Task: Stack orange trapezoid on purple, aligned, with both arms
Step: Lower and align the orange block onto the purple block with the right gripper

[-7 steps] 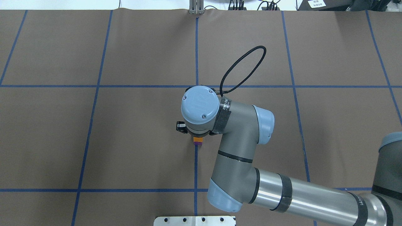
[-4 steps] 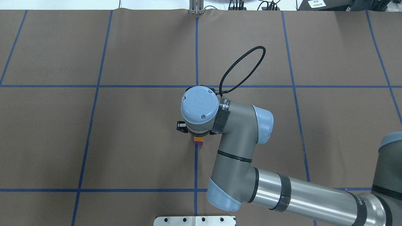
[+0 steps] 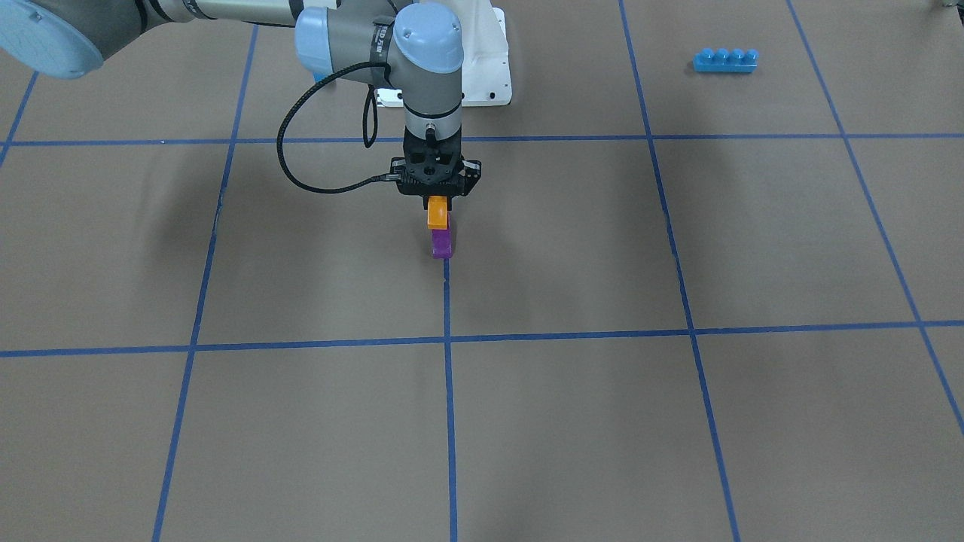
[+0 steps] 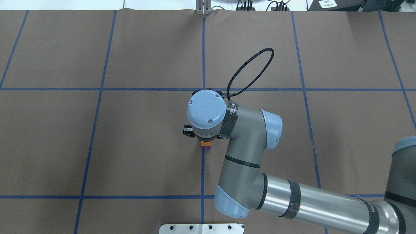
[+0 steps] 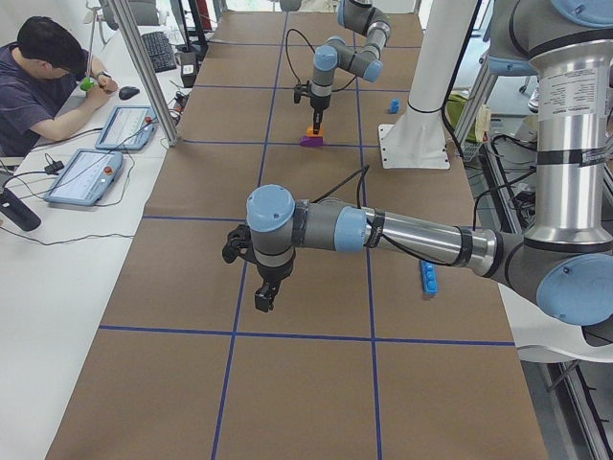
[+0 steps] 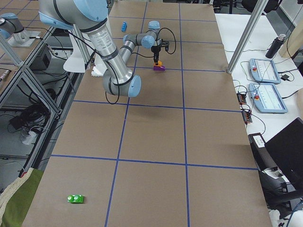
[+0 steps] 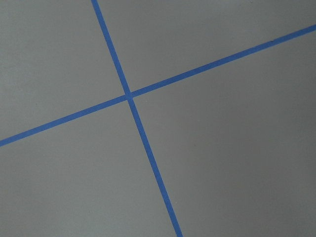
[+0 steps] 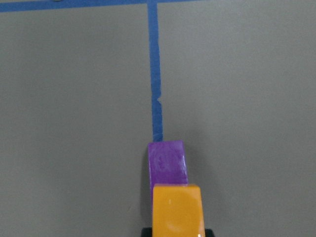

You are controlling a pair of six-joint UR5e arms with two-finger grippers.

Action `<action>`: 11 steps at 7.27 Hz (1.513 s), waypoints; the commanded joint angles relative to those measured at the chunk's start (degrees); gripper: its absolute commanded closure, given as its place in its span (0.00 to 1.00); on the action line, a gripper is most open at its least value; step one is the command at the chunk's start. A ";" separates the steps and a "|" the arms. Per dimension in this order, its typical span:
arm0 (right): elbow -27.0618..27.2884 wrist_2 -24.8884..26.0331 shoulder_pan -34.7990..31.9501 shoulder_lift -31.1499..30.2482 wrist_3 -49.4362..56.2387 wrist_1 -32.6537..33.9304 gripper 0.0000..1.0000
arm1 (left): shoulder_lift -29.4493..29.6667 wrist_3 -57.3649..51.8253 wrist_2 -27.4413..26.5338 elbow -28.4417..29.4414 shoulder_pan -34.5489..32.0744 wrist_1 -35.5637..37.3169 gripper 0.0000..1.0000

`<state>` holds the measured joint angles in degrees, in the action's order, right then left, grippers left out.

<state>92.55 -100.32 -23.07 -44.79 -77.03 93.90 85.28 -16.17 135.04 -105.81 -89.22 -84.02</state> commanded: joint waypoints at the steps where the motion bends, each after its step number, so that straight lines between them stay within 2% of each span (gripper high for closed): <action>1: -0.97 0.04 0.04 -0.12 1.61 -2.31 1.00 | 0.06 0.08 0.05 0.08 0.01 0.00 0.00; 8: -1.41 -0.05 0.13 -0.30 1.61 -2.32 1.00 | 0.15 0.17 -0.04 0.17 0.01 0.00 0.00; 9: -1.41 0.04 0.13 -0.38 1.70 -2.32 0.20 | 0.15 0.17 -0.04 0.17 0.01 0.00 0.00; 10: -1.41 0.04 0.13 -0.38 1.79 -2.32 0.01 | 0.15 0.17 -0.04 0.17 0.01 0.00 0.00; 11: -1.33 0.04 0.13 -0.38 1.79 -2.32 0.01 | 0.06 0.17 0.05 0.17 0.01 0.00 0.00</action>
<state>91.16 -100.29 -22.93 -45.17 -75.28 91.58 85.41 -16.00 135.02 -105.64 -89.21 -84.02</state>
